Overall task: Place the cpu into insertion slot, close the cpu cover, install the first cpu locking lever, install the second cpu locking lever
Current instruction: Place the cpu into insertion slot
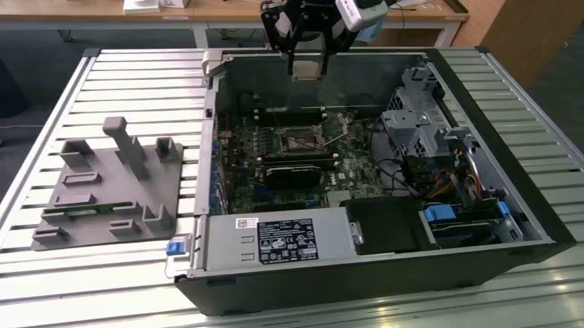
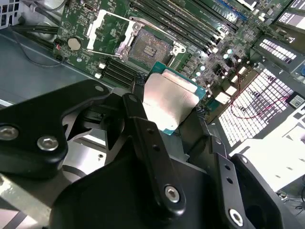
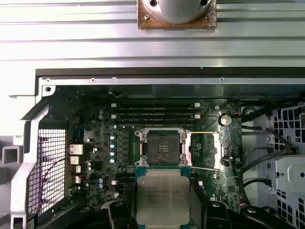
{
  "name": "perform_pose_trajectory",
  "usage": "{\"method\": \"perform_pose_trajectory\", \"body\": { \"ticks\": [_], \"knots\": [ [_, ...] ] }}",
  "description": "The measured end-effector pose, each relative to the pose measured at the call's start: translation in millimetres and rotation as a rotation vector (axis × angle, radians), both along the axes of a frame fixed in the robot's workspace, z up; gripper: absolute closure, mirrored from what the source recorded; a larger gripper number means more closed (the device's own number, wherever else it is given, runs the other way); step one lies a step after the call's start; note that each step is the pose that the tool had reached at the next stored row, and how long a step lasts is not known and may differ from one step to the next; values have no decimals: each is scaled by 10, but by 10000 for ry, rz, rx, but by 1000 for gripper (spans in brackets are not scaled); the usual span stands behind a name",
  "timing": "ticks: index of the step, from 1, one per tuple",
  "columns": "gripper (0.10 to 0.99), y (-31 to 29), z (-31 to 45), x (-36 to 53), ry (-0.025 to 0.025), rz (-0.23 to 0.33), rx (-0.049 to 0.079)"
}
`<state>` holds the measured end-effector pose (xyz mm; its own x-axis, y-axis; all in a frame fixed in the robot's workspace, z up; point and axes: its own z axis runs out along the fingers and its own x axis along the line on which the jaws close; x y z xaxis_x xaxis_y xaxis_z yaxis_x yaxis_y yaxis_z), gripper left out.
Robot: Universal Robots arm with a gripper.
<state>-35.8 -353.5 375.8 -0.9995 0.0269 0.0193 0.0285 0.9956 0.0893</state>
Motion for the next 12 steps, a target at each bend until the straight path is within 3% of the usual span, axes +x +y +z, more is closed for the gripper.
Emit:
{"method": "perform_pose_trajectory", "body": {
  "ticks": [3,12],
  "knots": [
    [545,0,0,0,1,-237,-2],
    [545,0,-7,0,0,-1739,-15]
  ]
}}
